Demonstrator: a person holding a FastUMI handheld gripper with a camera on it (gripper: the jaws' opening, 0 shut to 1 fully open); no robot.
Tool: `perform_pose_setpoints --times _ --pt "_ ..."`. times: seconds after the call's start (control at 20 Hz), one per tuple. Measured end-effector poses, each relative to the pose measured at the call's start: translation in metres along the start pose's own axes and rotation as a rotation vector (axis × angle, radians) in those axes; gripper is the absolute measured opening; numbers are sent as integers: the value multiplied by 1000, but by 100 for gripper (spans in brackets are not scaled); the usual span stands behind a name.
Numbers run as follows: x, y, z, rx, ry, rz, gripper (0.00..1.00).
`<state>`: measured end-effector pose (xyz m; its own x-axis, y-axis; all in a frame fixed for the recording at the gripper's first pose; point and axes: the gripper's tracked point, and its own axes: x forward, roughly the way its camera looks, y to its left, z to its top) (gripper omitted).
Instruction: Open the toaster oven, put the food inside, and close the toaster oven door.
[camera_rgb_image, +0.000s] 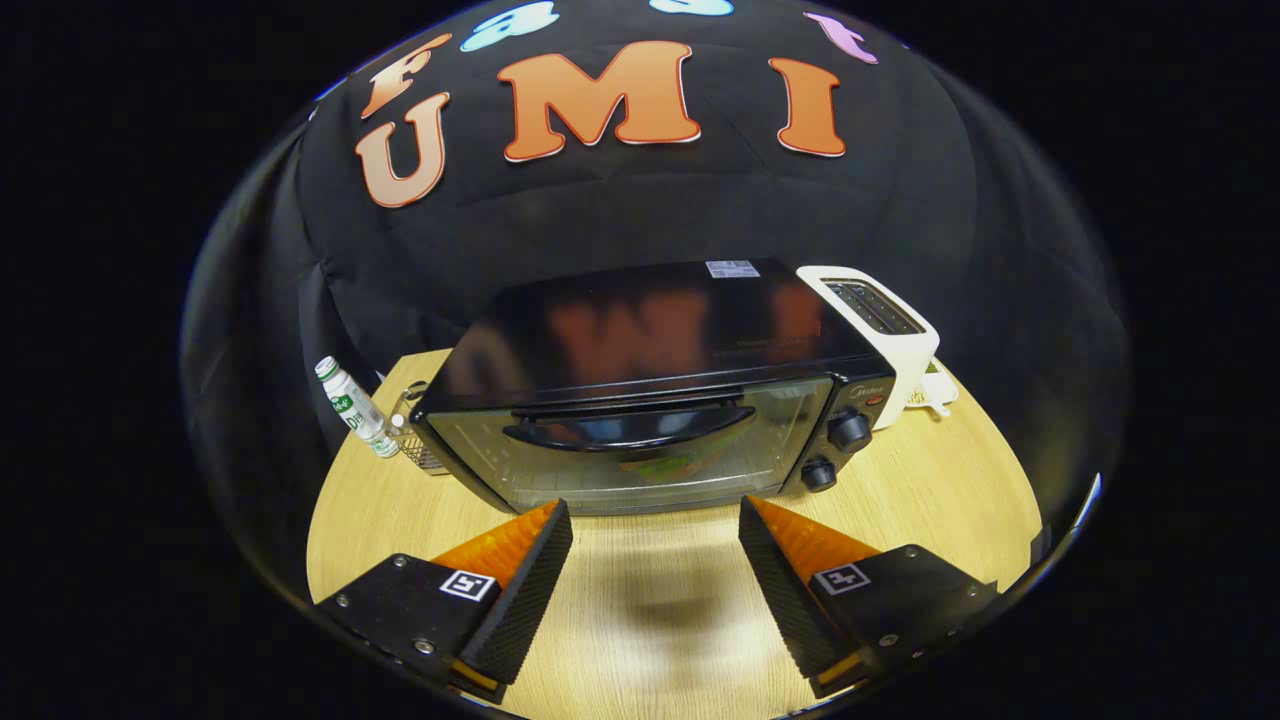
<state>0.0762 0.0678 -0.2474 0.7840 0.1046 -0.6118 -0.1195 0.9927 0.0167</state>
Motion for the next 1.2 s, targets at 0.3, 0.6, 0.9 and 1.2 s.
perform_pose_setpoints --times 0.3,0.6,0.9,1.2 --pt "-40 -10 64 7 -121 0 100" --pt "-107 -20 155 27 -301 8 99" --pt "-169 -39 210 19 -437 -24 99" --pt "-199 -59 222 43 -506 -54 99"
